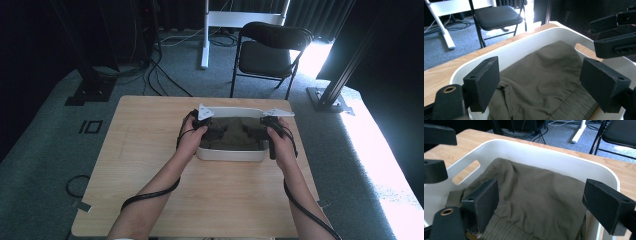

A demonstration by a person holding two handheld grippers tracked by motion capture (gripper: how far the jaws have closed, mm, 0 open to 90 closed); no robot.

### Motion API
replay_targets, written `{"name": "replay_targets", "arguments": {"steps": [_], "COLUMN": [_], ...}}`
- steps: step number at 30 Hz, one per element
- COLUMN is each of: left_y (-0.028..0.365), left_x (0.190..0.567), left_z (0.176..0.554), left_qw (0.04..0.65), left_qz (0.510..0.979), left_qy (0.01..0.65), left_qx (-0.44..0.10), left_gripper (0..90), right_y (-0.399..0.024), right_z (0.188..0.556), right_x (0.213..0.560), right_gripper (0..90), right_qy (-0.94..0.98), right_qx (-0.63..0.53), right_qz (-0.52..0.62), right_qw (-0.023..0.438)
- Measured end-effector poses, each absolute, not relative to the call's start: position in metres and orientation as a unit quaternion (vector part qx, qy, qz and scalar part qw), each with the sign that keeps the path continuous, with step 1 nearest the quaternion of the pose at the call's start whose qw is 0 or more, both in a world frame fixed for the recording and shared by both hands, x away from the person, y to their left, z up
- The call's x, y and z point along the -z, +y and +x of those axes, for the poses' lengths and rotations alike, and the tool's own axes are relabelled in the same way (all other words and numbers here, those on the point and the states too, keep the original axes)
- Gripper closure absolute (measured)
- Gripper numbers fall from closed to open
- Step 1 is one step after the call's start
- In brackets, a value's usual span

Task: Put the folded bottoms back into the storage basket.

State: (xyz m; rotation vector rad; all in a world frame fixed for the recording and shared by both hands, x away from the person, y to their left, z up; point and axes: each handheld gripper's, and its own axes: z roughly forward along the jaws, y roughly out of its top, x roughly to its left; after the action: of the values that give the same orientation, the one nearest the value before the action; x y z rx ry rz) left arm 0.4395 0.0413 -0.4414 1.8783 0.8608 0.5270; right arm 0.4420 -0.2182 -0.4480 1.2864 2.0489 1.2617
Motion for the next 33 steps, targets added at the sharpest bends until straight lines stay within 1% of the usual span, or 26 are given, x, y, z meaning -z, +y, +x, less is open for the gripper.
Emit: {"name": "replay_targets", "arguments": {"steps": [8, 11, 15, 22, 25, 29, 33], "left_y": [0.047, 0.048, 0.049, 0.055, 0.057, 0.062, 0.072], "left_x": [0.443, 0.443, 0.441, 0.436, 0.438, 0.443, 0.449], "left_z": [0.43, 0.424, 0.418, 0.402, 0.393, 0.382, 0.375], "left_qw": [0.489, 0.489, 0.496, 0.486, 0.49, 0.479, 0.477], "left_qz": [0.768, 0.77, 0.771, 0.777, 0.777, 0.787, 0.786], "left_qy": [0.35, 0.345, 0.338, 0.329, 0.328, 0.319, 0.325], "left_qx": [-0.218, -0.221, -0.213, -0.226, -0.218, -0.221, -0.221], "left_gripper": [17.9, 18.0, 18.0, 18.0, 18.0, 17.9, 17.9], "right_y": [-0.218, -0.219, -0.221, -0.229, -0.232, -0.235, -0.237], "right_z": [0.428, 0.423, 0.416, 0.403, 0.398, 0.388, 0.376], "right_x": [0.446, 0.446, 0.444, 0.445, 0.446, 0.448, 0.45], "right_gripper": [13.7, 13.6, 13.6, 13.9, 13.8, 13.8, 13.8], "right_qy": [0.737, 0.745, 0.746, 0.74, 0.744, 0.747, 0.748], "right_qx": [-0.456, -0.446, -0.445, -0.452, -0.444, -0.444, -0.45], "right_qz": [0.458, 0.451, 0.453, 0.454, 0.45, 0.447, 0.441], "right_qw": [0.199, 0.204, 0.203, 0.204, 0.217, 0.214, 0.21]}}
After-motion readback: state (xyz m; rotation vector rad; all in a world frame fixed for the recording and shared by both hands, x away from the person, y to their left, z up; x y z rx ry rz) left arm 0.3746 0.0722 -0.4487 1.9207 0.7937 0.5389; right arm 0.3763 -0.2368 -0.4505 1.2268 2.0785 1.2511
